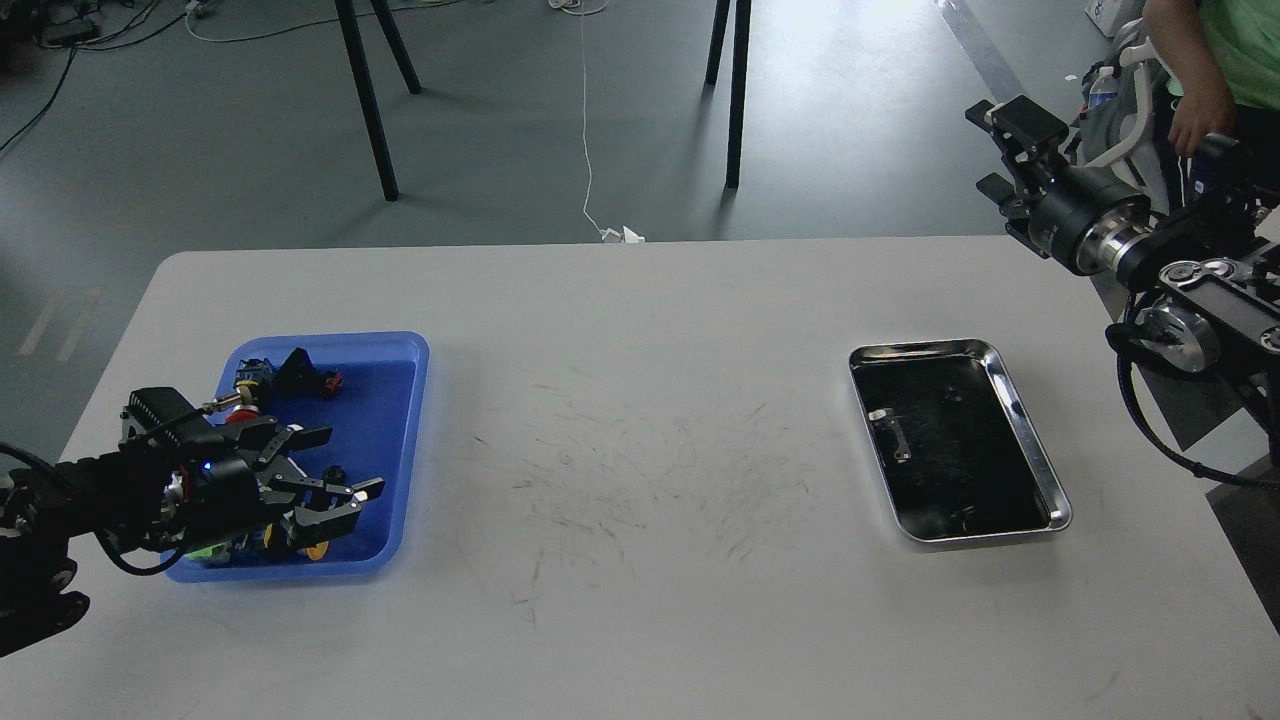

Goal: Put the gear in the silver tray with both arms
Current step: 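Close the left gripper on a small black gear in the blue tray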

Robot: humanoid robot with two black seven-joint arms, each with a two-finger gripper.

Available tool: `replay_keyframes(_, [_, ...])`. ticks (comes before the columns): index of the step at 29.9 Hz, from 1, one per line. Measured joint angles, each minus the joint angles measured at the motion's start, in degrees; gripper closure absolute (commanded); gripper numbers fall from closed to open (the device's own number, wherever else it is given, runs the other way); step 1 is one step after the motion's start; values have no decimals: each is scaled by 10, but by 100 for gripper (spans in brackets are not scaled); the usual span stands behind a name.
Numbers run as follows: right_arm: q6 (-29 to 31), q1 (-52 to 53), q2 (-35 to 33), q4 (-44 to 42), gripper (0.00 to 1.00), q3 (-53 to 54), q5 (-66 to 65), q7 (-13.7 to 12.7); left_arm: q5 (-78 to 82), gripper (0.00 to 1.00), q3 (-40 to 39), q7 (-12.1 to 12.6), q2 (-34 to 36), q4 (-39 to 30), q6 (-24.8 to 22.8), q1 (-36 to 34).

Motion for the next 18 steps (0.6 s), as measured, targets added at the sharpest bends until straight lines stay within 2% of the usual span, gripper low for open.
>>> replay_keyframes(11, [-1, 0, 3, -3, 6, 2, 0, 0, 12, 17, 12, 0, -8, 35, 20, 1])
replay_keyframes(18, [-4, -9, 6, -3, 6, 40, 3, 2, 16, 20, 15, -11, -7, 36, 31, 6])
